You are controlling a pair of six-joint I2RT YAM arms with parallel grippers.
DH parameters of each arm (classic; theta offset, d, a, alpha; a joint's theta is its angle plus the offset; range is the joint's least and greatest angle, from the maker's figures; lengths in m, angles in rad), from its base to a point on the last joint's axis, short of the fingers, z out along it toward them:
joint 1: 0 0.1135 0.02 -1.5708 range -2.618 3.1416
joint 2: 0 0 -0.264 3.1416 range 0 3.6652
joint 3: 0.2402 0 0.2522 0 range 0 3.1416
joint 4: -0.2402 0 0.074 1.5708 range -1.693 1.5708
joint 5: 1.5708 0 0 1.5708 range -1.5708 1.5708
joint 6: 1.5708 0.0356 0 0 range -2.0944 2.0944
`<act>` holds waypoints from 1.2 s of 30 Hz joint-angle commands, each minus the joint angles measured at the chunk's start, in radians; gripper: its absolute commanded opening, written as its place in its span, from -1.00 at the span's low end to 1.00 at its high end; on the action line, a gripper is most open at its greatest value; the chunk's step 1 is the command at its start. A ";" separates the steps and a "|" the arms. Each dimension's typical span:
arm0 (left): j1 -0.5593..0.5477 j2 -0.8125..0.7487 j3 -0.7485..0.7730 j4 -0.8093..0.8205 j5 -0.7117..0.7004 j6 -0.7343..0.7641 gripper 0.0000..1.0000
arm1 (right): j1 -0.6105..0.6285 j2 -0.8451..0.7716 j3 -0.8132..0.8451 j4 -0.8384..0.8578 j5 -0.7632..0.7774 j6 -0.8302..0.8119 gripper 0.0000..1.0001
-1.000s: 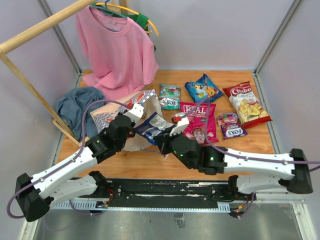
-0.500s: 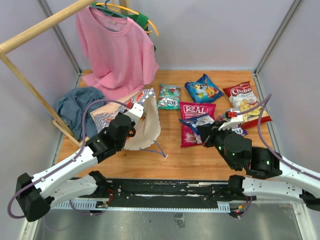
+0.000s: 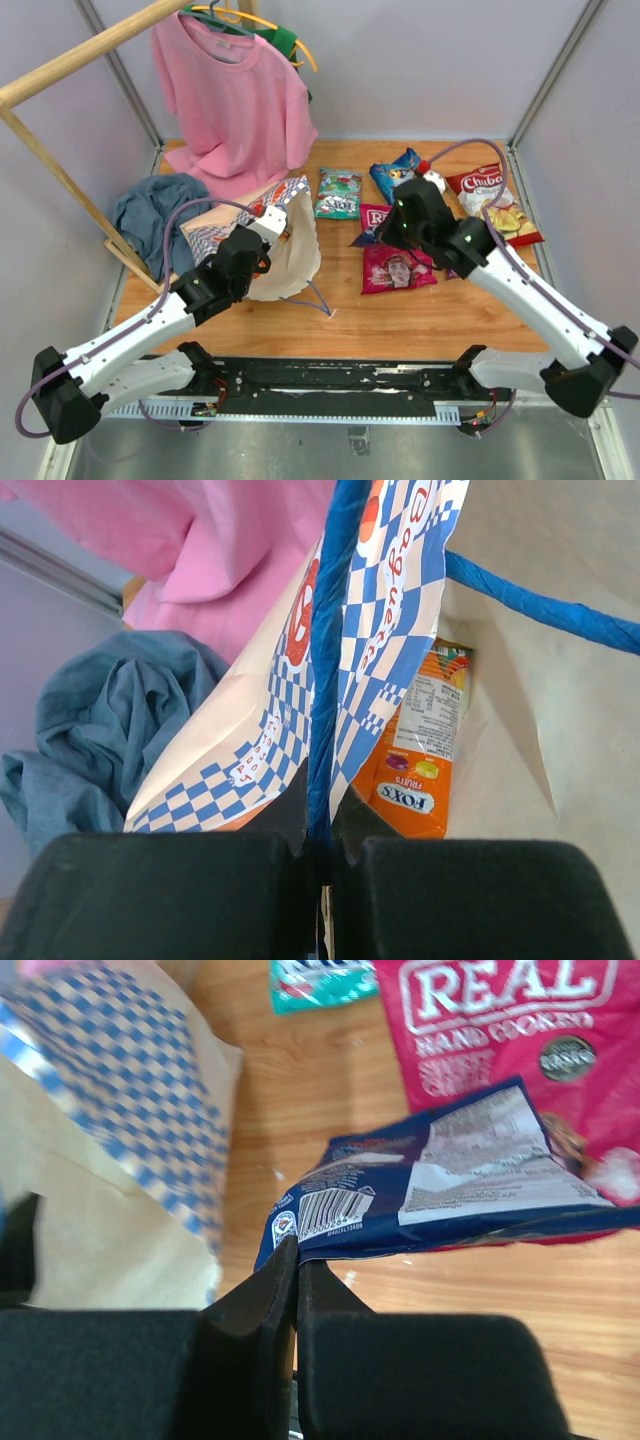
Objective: Take the snacks out of the paper bag
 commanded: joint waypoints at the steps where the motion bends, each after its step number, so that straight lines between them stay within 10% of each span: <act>1: 0.015 -0.013 0.019 -0.005 0.001 -0.021 -0.99 | -0.022 0.133 0.244 -0.201 -0.009 0.185 -0.99; 30: 0.055 -0.040 0.022 0.001 -0.007 -0.032 -0.99 | -0.043 0.598 0.326 -0.089 -0.378 0.476 -0.73; 33: 0.055 -0.039 0.024 0.001 -0.007 -0.033 -0.99 | -0.066 0.712 0.431 -0.059 -0.404 0.395 -0.57; 36: 0.057 -0.040 0.022 0.001 -0.008 -0.031 -0.99 | -0.079 0.768 0.523 -0.027 -0.403 0.332 0.09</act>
